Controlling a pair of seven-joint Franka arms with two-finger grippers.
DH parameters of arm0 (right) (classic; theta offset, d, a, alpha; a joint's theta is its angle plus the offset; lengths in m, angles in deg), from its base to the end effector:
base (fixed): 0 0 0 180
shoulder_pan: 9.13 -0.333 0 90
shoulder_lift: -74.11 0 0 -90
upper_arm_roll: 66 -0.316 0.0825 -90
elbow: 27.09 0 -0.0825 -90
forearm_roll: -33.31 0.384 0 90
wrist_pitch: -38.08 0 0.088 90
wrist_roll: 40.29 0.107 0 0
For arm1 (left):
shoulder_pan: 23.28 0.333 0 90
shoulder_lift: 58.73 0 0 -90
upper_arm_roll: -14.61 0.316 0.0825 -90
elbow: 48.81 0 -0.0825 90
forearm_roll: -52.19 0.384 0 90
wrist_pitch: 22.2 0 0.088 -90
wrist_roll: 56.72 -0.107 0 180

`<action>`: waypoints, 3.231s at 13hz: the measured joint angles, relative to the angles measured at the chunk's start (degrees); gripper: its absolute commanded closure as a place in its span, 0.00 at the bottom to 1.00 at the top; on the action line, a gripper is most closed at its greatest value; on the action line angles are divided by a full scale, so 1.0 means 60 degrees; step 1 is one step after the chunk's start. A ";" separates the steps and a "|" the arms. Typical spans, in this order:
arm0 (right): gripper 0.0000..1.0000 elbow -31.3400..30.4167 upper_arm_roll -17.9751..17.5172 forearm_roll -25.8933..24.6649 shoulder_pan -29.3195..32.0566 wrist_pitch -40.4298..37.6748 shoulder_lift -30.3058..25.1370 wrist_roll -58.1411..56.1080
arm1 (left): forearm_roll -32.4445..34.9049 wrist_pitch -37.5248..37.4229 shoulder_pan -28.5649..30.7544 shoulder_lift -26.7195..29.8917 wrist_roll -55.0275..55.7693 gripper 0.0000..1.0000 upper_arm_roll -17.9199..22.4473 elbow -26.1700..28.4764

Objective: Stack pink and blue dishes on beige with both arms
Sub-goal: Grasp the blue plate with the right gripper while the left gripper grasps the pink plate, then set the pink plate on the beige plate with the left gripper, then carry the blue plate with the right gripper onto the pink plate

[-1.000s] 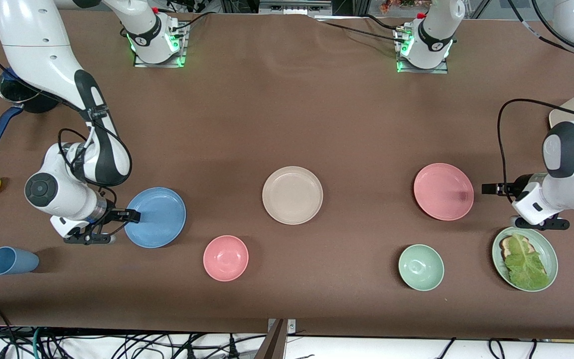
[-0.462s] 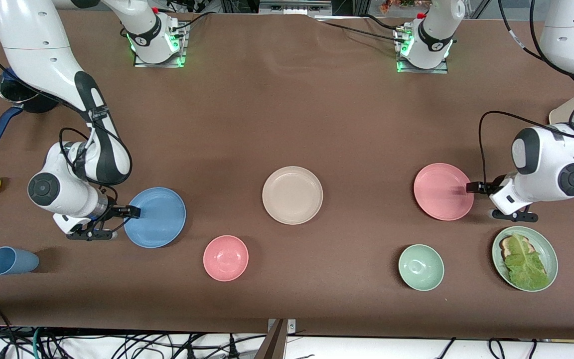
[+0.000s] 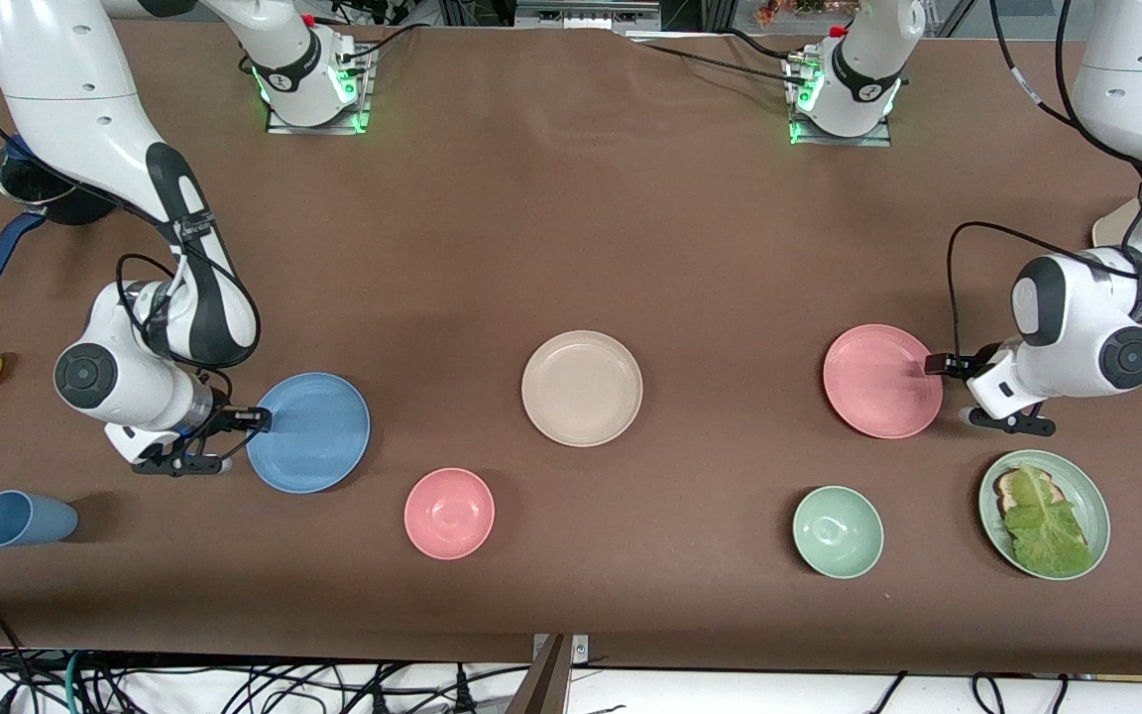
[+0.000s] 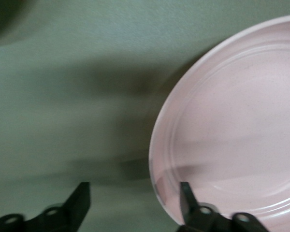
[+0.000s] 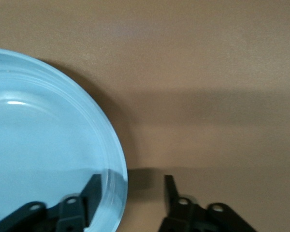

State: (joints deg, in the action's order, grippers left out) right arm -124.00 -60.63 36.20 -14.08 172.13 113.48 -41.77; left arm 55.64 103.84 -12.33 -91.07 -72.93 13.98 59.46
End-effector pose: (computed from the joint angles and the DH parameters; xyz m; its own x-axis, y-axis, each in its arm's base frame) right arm 0.6734 0.0020 0.1958 0.9994 0.0024 -0.0358 0.0033 -0.9997 0.0235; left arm 0.5943 0.1105 0.1858 0.9573 -0.1434 -0.2510 -0.1379 -0.9897 0.0393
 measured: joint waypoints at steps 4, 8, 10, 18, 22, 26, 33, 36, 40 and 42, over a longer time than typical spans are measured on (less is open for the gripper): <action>0.94 -0.0067 -0.0002 0.0003 0.0000 0.0074 0.0000 -0.0001 | 0.0000 0.0000 -0.0018 -0.0092 0.0000 1.00 -0.0078 -0.0001; 1.00 -0.0061 -0.0035 0.0066 0.0000 0.0062 -0.0195 -0.0016 | -0.0001 -0.0313 -0.0126 -0.0052 0.0017 1.00 -0.0108 -0.0228; 1.00 -0.0049 -0.0080 0.0066 0.0000 0.0036 -0.0328 -0.0017 | -0.0003 -0.1510 -0.0145 -0.0040 0.0302 1.00 -0.0277 -0.0904; 1.00 0.0880 -0.0291 0.0538 -0.0010 -0.2330 -0.1756 -0.0036 | -0.0415 -0.4835 -0.0913 0.0071 0.4948 1.00 -0.2368 -0.3489; 1.00 0.1067 -0.0313 0.0752 -0.0011 -0.3479 -0.2650 -0.0109 | -0.0729 -0.4652 -0.2723 -0.0358 0.7673 1.00 -0.2900 -0.3687; 1.00 0.1181 -0.0361 0.0767 -0.0031 -0.3761 -0.2717 -0.0138 | -0.0817 -0.3535 -0.3896 -0.1286 0.8980 1.00 -0.2892 -0.4483; 1.00 0.2046 -0.0443 0.0835 -0.0872 -0.4395 -0.2592 0.0521 | -0.1027 -0.1481 -0.4389 -0.2262 1.0178 0.26 -0.2872 -0.4624; 1.00 0.2046 -0.0458 0.0838 -0.1281 -0.4396 -0.2459 0.1153 | -0.1035 -0.1443 -0.4285 -0.2316 1.0180 0.00 -0.2813 -0.4825; 1.00 0.2047 -0.0479 0.0836 -0.2305 -0.4102 -0.2316 0.2847 | -0.1036 -0.1604 -0.4258 -0.2273 1.0196 0.00 -0.2808 -0.5036; 1.00 0.2046 -0.0477 0.0836 -0.2738 -0.3844 -0.2116 0.3474 | -0.1036 -0.1697 -0.4247 -0.2244 1.0197 0.00 -0.2799 -0.5072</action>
State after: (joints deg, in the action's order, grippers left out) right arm -111.72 -63.49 41.22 -30.51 149.07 100.79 -20.92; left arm 49.43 93.66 -37.82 -104.53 -11.75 -2.81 29.03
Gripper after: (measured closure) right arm 0.956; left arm 0.031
